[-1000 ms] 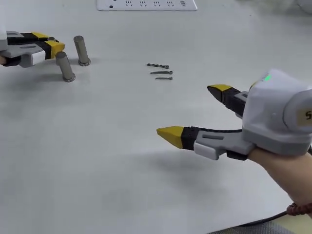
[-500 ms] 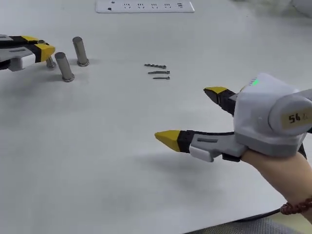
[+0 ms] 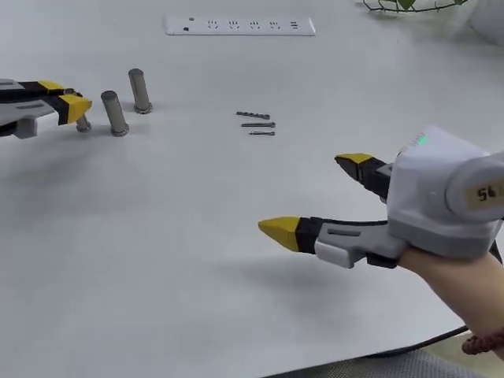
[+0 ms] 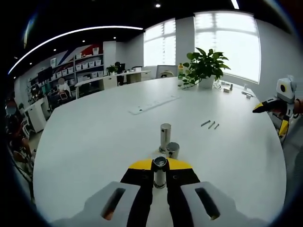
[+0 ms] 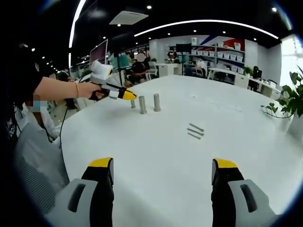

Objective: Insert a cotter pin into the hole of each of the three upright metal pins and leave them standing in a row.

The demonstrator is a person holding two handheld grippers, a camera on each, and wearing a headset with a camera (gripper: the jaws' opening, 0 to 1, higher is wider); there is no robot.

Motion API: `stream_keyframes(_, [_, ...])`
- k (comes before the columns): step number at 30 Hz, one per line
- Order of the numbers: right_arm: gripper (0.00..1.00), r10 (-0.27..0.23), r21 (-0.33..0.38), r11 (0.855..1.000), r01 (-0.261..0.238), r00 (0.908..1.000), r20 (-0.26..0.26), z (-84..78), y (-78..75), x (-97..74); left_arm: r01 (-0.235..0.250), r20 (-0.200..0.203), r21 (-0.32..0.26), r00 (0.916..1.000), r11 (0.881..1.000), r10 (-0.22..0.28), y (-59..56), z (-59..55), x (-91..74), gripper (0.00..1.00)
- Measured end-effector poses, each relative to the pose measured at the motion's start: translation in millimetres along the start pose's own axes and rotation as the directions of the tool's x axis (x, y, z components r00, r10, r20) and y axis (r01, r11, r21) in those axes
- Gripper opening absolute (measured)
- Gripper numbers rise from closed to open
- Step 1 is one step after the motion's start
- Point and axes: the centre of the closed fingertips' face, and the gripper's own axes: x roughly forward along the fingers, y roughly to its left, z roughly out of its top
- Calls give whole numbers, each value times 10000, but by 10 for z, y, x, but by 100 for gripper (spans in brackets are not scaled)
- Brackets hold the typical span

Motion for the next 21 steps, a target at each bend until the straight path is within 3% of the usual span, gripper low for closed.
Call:
stream_keyframes(5, [83, 112, -74, 9999, -112, 9999, -18, -15, 37, -27, 71, -37, 188, 10000, 9998, -71, -108, -8, -47, 6])
stream_keyframes(11, [82, 168, -609, 9980, -180, 9997, -198, -52, 105, -39, 417, 36, 56, 9991, 9991, -417, -306, -105, -62, 6])
stream_keyframes(15, [82, 196, -927, 9955, -221, 9994, -276, -72, 142, -49, 902, -154, 382, 9959, 9952, -897, -495, -195, -47, 6])
stream_keyframes(17, [82, 201, -1011, 9946, -229, 9994, -293, -78, 150, -53, 1157, 11, 324, 9933, 9928, -1158, -582, -194, -27, 6])
stream_keyframes(21, [82, 283, -979, 9947, -307, 9993, -254, -80, 172, -53, 1502, -54, 537, 9887, 9872, -1501, -747, -188, 29, 6])
